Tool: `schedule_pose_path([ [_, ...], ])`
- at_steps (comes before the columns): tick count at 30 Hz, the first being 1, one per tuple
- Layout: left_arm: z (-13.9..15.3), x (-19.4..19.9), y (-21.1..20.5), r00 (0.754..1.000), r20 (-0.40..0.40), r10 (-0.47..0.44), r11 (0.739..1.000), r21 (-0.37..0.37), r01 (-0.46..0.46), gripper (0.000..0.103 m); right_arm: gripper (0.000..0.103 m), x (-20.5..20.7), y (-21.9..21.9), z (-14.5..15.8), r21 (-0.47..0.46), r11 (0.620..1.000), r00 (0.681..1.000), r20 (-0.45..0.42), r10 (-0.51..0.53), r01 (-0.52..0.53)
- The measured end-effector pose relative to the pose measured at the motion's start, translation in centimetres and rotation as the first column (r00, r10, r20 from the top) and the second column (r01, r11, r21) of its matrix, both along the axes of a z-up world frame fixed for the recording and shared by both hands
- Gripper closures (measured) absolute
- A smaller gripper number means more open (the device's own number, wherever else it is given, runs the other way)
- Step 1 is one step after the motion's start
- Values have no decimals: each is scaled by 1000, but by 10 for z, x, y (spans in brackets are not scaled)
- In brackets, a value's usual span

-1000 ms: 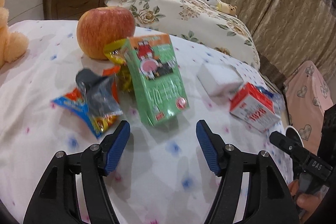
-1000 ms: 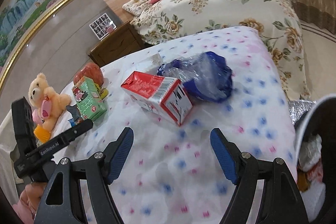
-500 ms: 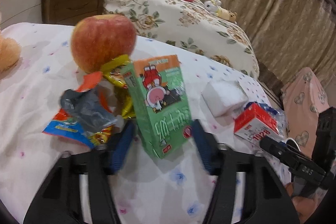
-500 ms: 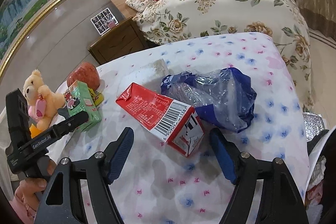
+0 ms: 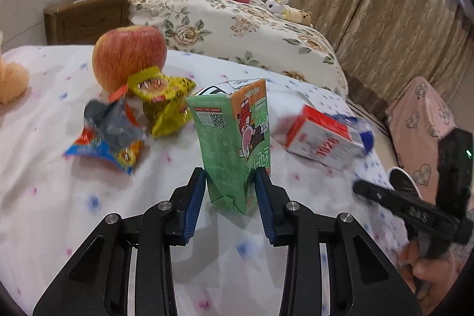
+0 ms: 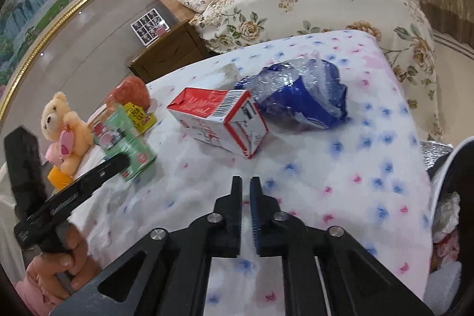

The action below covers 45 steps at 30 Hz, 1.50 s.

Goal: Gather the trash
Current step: 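Move both grippers back over the bed toward the cartons, then grasp the green juice carton with the left gripper while the right grasps the red milk carton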

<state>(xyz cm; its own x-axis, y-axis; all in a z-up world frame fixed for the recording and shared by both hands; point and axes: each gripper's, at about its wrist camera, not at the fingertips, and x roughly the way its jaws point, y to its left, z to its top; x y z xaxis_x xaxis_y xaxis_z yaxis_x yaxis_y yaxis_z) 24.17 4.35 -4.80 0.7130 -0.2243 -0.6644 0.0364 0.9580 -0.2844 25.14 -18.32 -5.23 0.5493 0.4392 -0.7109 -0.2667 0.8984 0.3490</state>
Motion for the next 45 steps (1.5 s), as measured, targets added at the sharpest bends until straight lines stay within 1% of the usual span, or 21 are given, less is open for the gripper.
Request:
schedule_pose_path([
  [1, 0, -5, -1, 1000, -1, -3, 1000, -3, 3, 70, 65, 2, 0, 1, 0, 1000, 1000, 5, 1, -1],
  [2, 0, -9, -2, 1000, -2, -6, 1000, -3, 6, 70, 50, 5, 0, 2, 2, 1000, 1000, 12, 3, -4],
  [3, 0, -16, -2, 1000, -3, -9, 1000, -5, 9, 70, 40, 8, 2, 2, 1, 1000, 1000, 20, 6, -6],
  [6, -1, -29, 0, 1000, -5, -5, 1000, -7, 5, 70, 40, 21, 11, 2, -23, 999, 999, 30, 30, -29],
  [10, -1, -39, 6, 1000, -10, 0, 1000, -21, 0, 70, 39, 31, 21, 0, -19, 998, 997, 41, 69, -68],
  [12, 0, -40, 8, 1000, -12, 2, 1000, -18, -3, 70, 39, 29, 28, 2, 19, 995, 994, 36, 102, -103],
  [14, 0, -41, 11, 1000, -15, 5, 1000, -21, -5, 70, 39, 18, 41, 7, 38, 984, 984, 49, 171, -173],
  [16, -1, -42, 14, 1000, -18, 4, 1000, -22, -4, 70, 40, 5, 52, 14, 9, 978, 975, 83, 208, -210],
  [19, -2, -42, 16, 1000, -22, 3, 1000, -22, -3, 70, 39, 0, 51, 16, -28, 985, 980, 101, 173, -171],
  [23, -3, -41, 17, 1000, -25, 10, 1000, -23, -10, 69, 39, 14, 45, 12, -63, 990, 988, 82, 134, -129],
  [24, -3, -40, 18, 1000, -24, 13, 1000, -26, -14, 67, 39, 17, 44, 12, -63, 990, 988, 80, 133, -128],
  [25, -3, -38, 18, 999, -28, 18, 999, -27, -19, 64, 36, 19, 44, 11, -65, 989, 988, 79, 135, -130],
  [26, -4, -36, 19, 999, -31, 25, 999, -25, -26, 57, 34, 22, 46, 11, -73, 988, 987, 79, 140, -134],
  [27, -4, -35, 18, 999, -31, 28, 999, -26, -29, 56, 31, 25, 49, 10, -82, 987, 986, 81, 146, -139],
  [32, -6, -26, 13, 999, -32, 16, 1000, -20, -17, 57, 32, 38, 58, 2, -82, 986, 986, 61, 153, -148],
  [33, -5, -26, 11, 1000, -28, 12, 1000, -18, -13, 61, 33, 39, 58, 0, -74, 986, 987, 51, 153, -149],
  [35, -4, -27, 7, 1000, -16, -2, 1000, -7, 2, 64, 47, 39, 60, -3, -72, 986, 987, 40, 153, -150],
  [36, -3, -29, 5, 1000, -12, -9, 1000, 3, 9, 65, 63, 38, 61, -5, -83, 986, 989, 26, 146, -143],
  [37, -3, -30, 3, 1000, -9, -11, 1000, 10, 11, 66, 65, 36, 60, -6, -82, 987, 990, 20, 138, -136],
  [39, -1, -32, 1, 1000, -5, -14, 1000, 16, 14, 67, 67, 30, 55, -5, -67, 991, 993, 20, 120, -118],
  [45, 2, -40, -11, 999, 0, -32, 999, 3, 32, 68, 68, 0, 27, 6, -9, 999, 998, 43, 41, -40],
])
